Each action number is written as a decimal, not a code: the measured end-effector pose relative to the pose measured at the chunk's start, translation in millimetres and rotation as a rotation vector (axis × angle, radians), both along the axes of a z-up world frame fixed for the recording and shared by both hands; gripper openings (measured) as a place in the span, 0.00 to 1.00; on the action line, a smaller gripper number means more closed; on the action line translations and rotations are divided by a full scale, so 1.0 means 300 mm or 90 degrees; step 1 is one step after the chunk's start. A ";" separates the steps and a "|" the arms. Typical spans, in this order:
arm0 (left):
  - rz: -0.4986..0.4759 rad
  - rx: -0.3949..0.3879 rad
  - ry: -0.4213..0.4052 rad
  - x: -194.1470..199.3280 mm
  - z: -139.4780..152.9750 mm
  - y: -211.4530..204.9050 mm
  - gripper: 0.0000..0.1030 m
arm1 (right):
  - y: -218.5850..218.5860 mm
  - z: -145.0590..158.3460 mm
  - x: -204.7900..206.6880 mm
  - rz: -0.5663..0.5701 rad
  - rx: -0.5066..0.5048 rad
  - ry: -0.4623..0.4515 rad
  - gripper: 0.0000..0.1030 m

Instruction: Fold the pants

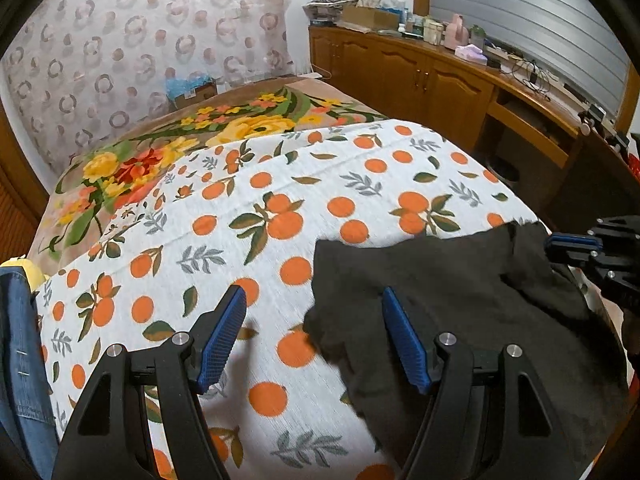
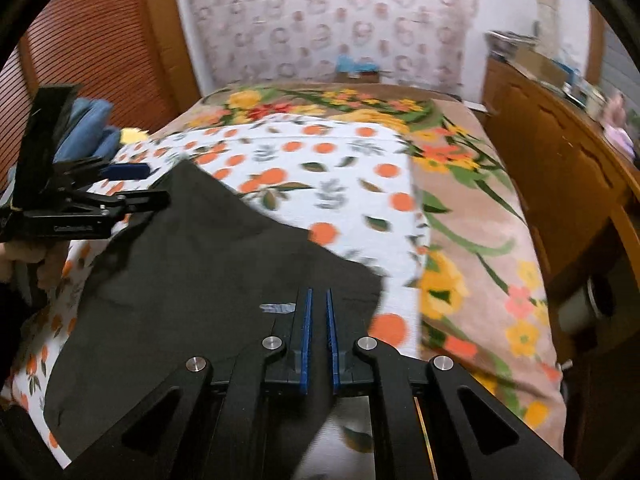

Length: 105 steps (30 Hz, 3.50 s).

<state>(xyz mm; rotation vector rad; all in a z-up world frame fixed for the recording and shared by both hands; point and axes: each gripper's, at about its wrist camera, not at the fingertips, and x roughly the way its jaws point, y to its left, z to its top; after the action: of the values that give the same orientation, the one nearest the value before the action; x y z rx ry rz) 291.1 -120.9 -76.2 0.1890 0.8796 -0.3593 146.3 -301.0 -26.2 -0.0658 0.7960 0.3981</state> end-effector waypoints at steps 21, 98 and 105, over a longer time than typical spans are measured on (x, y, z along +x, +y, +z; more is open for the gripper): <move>-0.034 -0.010 0.020 -0.081 -0.015 -0.006 0.69 | 0.142 -0.023 0.036 0.074 -0.050 -0.013 0.26; -0.037 -0.038 -0.031 -0.336 0.065 0.011 0.77 | -0.046 0.004 -0.194 -0.064 -0.006 -0.042 0.35; -0.044 -0.052 -0.042 -0.459 0.081 0.006 0.77 | -0.032 0.010 -0.337 -0.049 0.008 -0.050 0.44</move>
<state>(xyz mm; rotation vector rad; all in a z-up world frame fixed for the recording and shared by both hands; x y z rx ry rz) 153.5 -119.2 -51.9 0.1557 0.7931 -0.4501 45.1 -310.6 -23.2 -0.0383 0.7165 0.3265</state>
